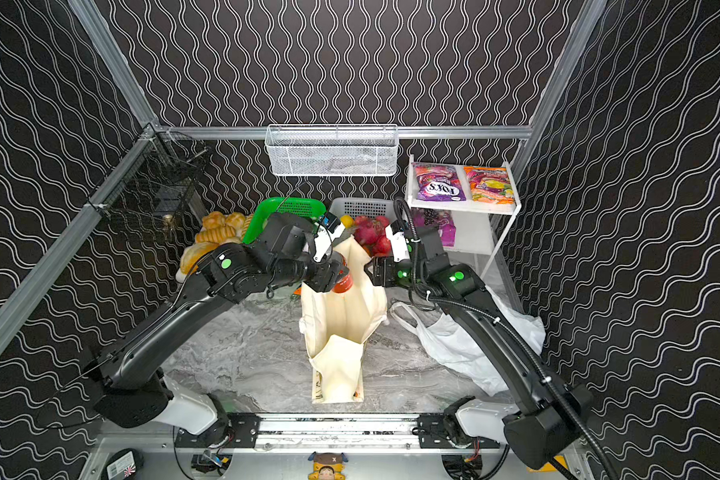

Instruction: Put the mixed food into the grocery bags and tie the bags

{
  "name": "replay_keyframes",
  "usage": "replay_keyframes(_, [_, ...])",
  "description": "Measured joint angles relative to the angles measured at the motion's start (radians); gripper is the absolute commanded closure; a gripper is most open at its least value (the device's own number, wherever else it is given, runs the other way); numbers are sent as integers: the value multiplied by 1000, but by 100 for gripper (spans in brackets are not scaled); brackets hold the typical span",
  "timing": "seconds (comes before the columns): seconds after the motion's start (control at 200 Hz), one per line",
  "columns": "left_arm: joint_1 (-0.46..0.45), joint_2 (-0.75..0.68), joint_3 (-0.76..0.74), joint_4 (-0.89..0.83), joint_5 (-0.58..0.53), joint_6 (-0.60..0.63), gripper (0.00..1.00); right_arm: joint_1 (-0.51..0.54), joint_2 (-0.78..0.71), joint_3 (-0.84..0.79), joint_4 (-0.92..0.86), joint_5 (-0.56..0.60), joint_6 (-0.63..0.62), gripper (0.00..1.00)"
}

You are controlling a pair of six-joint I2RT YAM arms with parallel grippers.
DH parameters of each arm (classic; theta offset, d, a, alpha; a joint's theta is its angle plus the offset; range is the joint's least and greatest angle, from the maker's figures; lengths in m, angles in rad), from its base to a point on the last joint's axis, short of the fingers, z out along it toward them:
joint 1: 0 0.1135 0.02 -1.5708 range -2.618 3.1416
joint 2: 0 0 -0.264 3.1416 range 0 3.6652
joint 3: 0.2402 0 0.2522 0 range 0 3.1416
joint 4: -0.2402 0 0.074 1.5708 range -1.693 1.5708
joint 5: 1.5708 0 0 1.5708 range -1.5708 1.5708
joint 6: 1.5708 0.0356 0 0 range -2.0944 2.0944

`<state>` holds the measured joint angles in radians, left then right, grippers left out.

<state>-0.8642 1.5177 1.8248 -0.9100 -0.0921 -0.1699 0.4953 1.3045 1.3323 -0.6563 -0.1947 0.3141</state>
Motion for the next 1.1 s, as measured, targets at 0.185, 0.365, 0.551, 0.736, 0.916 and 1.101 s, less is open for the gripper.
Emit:
replay_keyframes(0.185, [2,59,-2,1,-7,-37,78,0,82,63,-25,-29,68,67])
replay_keyframes(0.365, [4,146,23,-2,-11,-75,80,0,92,69,-16,-45,118,92])
replay_keyframes(0.551, [4,208,24,-1,-63,-142,80,1,16,-28,59,-53,210,100])
replay_keyframes(0.736, [9,238,-27,25,-113,-196,80,2,-51,-105,133,-49,299,100])
replay_keyframes(0.916, [30,253,-85,47,-180,-229,78,3,-84,-140,167,-28,332,100])
replay_keyframes(1.101, [104,222,-145,48,-205,-244,78,3,-94,-157,174,-17,341,100])
